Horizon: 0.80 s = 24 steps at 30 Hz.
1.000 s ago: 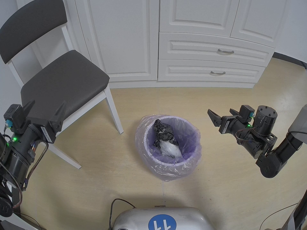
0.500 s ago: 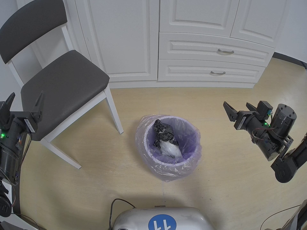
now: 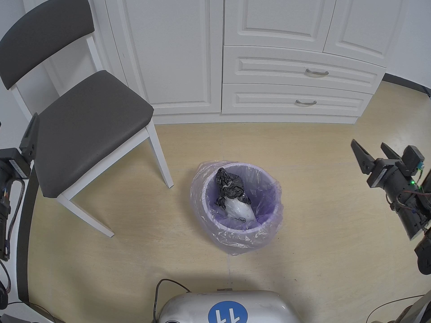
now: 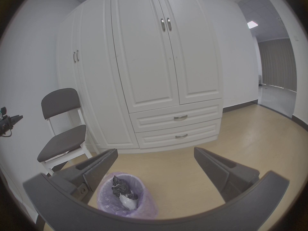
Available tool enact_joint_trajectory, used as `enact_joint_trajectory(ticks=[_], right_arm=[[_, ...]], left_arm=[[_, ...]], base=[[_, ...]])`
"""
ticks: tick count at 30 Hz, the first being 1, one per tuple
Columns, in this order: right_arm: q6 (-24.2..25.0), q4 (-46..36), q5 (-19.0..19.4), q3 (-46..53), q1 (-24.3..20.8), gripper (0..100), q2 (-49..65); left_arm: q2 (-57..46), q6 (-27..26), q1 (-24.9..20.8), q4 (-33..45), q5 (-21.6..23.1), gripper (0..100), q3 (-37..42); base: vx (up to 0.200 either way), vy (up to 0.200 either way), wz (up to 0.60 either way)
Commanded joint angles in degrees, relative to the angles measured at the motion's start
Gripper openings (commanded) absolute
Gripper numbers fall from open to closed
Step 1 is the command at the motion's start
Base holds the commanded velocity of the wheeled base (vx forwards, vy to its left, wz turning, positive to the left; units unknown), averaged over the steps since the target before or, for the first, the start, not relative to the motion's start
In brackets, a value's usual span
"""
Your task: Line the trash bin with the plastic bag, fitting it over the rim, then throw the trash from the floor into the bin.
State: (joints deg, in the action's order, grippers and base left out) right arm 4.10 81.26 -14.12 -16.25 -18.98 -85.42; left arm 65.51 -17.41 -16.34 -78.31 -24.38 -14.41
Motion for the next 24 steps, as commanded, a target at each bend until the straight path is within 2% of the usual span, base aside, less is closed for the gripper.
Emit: enact_joint_trajectory(ticks=[1,8,9,12,17,19,20,24], right_arm=[[-1.7,-0.4,0.1,3.8,2.0,100,8.6],[-2.3,-9.4,0.1,5.4,2.4,100,20.7],[-2.3,-14.4,0.2,4.9,2.4,100,25.0],[-2.3,-20.1,0.4,4.6,2.3,100,30.1],[-2.3,-36.2,0.5,1.0,1.8,100,44.1],[-2.3,-38.7,0.5,0.2,1.8,100,46.1],[-2.3,-44.5,0.6,-1.9,1.8,100,50.7],[-2.3,-53.0,0.5,-3.8,1.8,100,56.9]], left_arm=[[-6.6,-0.2,1.5,0.5,0.1,100,0.8],[-12.0,-0.3,3.2,0.7,1.4,100,1.3],[-13.4,-0.3,3.7,0.8,1.4,100,1.3],[-15.3,-0.3,4.2,1.4,1.7,100,1.2],[-22.0,-0.3,6.9,8.1,5.0,100,0.1],[-23.1,-0.3,7.2,9.6,5.5,100,-0.3],[-25.8,-0.3,7.8,13.5,5.9,100,-1.2],[-29.9,-0.3,8.7,20.1,6.4,100,-2.6]], base=[[0.0,0.0,0.0],[0.0,0.0,0.0],[0.0,0.0,0.0],[0.0,0.0,0.0],[0.0,0.0,0.0],[0.0,0.0,0.0],[0.0,0.0,0.0],[0.0,0.0,0.0]])
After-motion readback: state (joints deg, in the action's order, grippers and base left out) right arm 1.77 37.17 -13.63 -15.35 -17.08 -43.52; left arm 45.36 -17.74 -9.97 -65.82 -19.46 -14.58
